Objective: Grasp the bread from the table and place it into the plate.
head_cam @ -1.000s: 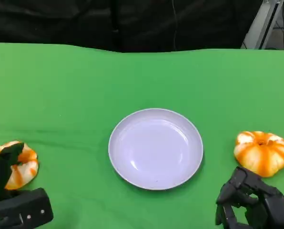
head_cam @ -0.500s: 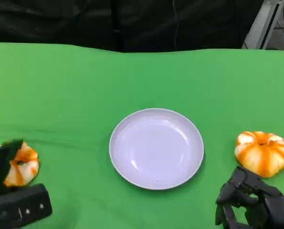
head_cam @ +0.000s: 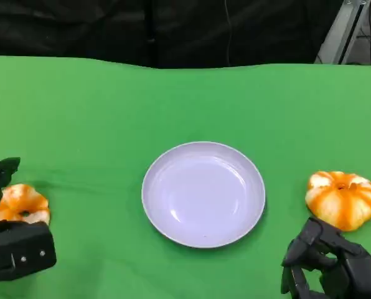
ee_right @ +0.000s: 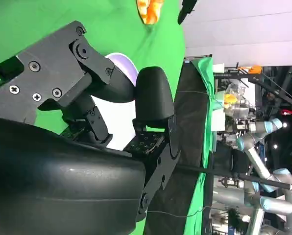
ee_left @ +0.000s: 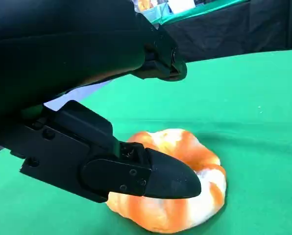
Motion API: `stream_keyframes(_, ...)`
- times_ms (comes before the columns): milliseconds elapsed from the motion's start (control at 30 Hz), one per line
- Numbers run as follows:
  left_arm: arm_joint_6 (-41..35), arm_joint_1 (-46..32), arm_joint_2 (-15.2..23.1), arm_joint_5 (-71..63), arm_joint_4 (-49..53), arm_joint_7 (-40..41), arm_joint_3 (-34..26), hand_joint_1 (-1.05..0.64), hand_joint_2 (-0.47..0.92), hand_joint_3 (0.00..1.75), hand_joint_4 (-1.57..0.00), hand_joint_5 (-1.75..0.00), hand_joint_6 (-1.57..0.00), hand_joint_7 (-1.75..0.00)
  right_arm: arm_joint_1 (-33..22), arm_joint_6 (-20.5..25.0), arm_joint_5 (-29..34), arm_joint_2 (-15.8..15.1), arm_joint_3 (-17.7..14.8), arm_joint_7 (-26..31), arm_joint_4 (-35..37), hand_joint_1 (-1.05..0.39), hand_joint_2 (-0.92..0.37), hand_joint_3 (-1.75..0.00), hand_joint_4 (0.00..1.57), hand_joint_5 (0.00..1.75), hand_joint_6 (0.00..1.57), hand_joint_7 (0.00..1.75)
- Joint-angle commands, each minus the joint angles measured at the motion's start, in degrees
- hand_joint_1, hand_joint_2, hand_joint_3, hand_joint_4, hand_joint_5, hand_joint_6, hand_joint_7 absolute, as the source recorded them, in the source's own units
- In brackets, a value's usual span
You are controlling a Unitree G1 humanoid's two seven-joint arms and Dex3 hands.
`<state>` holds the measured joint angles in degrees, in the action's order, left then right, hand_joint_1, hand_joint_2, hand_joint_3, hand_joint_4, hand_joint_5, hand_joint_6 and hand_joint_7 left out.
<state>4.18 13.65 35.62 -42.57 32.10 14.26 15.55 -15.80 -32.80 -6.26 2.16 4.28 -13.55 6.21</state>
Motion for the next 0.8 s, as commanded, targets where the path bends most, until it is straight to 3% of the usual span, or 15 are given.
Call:
stream_keyframes(33, -1.6, -0.1, 1.2, 0.7, -0.4, -1.2, -1.0, -0.99, 0.92, 0.33, -0.01, 0.0, -0.28, 0.0, -0.2, 0.4, -0.4, -0.4, -0.3, 0.4, -0.5, -0.16, -0.51, -1.28, 0.83, 1.75, 0.75, 1.56)
stream_keyframes(800, -2.6, 12.9, -6.6, 10.4, 26.9, -2.9, -1.2, -1.02, 0.92, 0.39, -0.04, -0.02, -0.28, -0.01, -0.6, 0.6, -0.4, -0.3, -0.1, 0.7, -1.1, -0.15, -0.51, -1.29, 0.83, 1.75, 0.76, 1.56)
